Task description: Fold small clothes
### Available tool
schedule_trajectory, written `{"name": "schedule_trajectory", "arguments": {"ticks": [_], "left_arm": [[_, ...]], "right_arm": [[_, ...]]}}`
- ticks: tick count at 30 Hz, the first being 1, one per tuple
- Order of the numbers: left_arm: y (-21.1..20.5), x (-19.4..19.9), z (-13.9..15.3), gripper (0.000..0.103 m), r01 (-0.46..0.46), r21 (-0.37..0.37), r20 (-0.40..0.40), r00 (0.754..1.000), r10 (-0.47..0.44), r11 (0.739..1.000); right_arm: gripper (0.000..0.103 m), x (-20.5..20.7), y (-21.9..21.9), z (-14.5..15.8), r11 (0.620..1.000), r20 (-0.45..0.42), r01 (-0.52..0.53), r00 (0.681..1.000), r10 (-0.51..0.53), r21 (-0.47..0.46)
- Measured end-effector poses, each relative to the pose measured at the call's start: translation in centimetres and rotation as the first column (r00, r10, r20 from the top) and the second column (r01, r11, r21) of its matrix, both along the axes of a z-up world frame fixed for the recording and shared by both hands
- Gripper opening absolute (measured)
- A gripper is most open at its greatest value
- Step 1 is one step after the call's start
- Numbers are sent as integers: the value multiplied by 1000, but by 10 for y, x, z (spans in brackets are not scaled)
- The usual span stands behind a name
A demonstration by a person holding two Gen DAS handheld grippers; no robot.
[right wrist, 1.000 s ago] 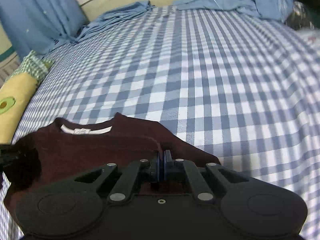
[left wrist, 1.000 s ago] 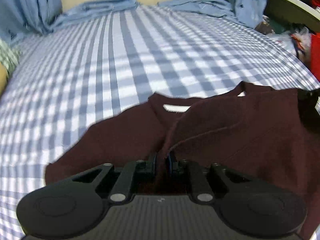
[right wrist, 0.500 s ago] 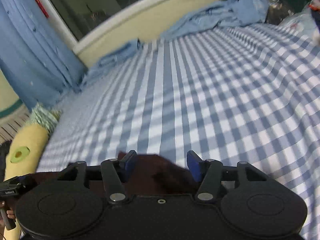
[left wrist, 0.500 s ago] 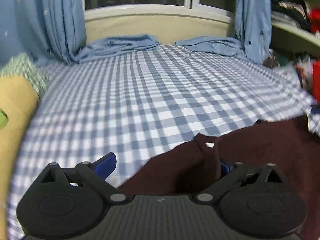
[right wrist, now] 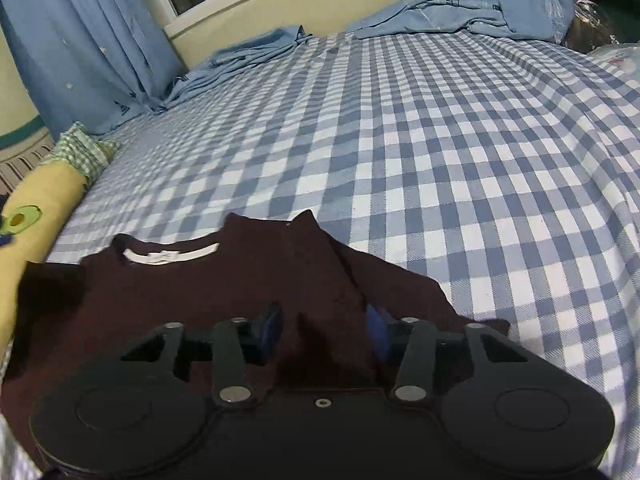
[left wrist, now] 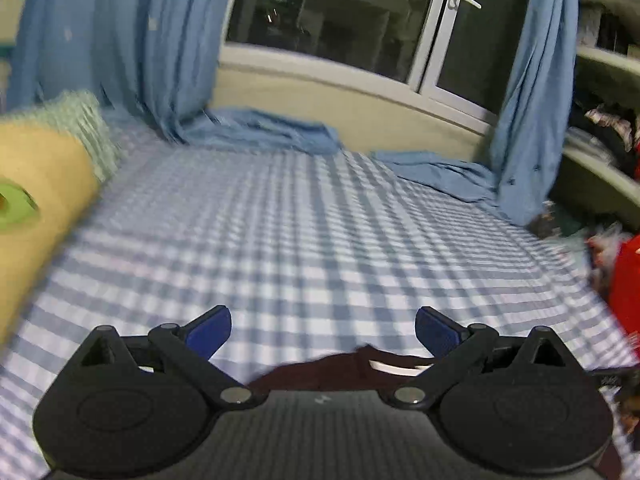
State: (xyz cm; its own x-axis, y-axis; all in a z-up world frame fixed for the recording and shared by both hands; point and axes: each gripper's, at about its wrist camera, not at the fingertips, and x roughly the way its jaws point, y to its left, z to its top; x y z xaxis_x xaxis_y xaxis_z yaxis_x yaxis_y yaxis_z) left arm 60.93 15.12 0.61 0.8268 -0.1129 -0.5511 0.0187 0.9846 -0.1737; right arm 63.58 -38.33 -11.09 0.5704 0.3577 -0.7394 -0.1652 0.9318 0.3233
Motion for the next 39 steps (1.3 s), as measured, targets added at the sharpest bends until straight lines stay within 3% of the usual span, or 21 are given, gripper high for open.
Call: {"name": "schedule_trajectory", "arguments": {"ticks": [4, 5, 6, 7, 12, 14, 17, 20, 22, 24, 26, 29, 32, 33, 35, 37, 39], "left_arm": [[10, -40, -2, 101, -25, 63, 15, 1000, 24, 998], [12, -49, -5, 101, -29, 81, 13, 1000, 28, 996], [13, -58, -9, 101, -27, 105, 9, 1000, 26, 994], [14, -67, -14, 101, -19, 133, 0, 1000, 19, 991], [9, -82, -39, 101, 3, 284, -67, 998, 17, 959], [5, -76, -47, 101, 6, 270, -91, 996, 20, 963], [-2, -58, -59, 100, 5, 225, -119, 993, 23, 974], [-4, -40, -68, 97, 11, 134, -147, 989, 9, 991], [-7, -27, -72, 96, 44, 115, -149, 988, -27, 992], [-8, -10, -76, 96, 64, 118, -148, 988, -46, 991], [-4, 6, -79, 96, 81, 65, -168, 983, -69, 995], [4, 31, -86, 96, 72, -27, -209, 975, -76, 997], [6, 52, -98, 95, 47, -43, -249, 967, -57, 998], [4, 58, -103, 91, 48, -40, -267, 962, -57, 998], [-2, 67, -114, 73, 64, -27, -308, 949, -70, 998], [-6, 74, -124, 34, 73, -33, -353, 932, -80, 997], [-3, 77, -125, 16, 63, -92, -339, 936, -91, 994]], "right_arm": [[45, 15, 8, -13, 1000, 35, -2, 999, 1, 13], [30, 17, 11, -17, 1000, 36, -5, 999, 4, 14], [22, 18, 12, -17, 1000, 36, -7, 999, 6, 15], [22, 19, 11, -17, 999, 30, -8, 1000, 7, 35], [20, -3, -25, 19, 960, 139, 31, 988, -72, 277], [20, -5, -44, 27, 939, 120, 82, 984, -129, 334], [21, 5, -47, 16, 971, 50, 165, 983, -176, 174], [34, 16, -50, -16, 977, -84, 196, 978, -189, 89], [35, 5, -52, -18, 978, -28, 178, 984, -176, 113], [36, -12, -63, -11, 964, 22, 176, 983, -184, 202], [45, -38, -75, 2, 950, 72, 136, 984, -162, 281], [47, -80, -87, 21, 957, 137, 54, 986, -97, 285], [48, -131, -99, 32, 968, 162, 11, 985, -53, 250], [48, -148, -104, 34, 971, 170, 4, 984, -46, 240], [49, -178, -111, 39, 976, 185, 2, 982, -44, 220], [51, -209, -117, 40, 978, 185, 29, 980, -68, 207], [51, -237, -125, 40, 980, 187, 54, 978, -91, 193]]}}
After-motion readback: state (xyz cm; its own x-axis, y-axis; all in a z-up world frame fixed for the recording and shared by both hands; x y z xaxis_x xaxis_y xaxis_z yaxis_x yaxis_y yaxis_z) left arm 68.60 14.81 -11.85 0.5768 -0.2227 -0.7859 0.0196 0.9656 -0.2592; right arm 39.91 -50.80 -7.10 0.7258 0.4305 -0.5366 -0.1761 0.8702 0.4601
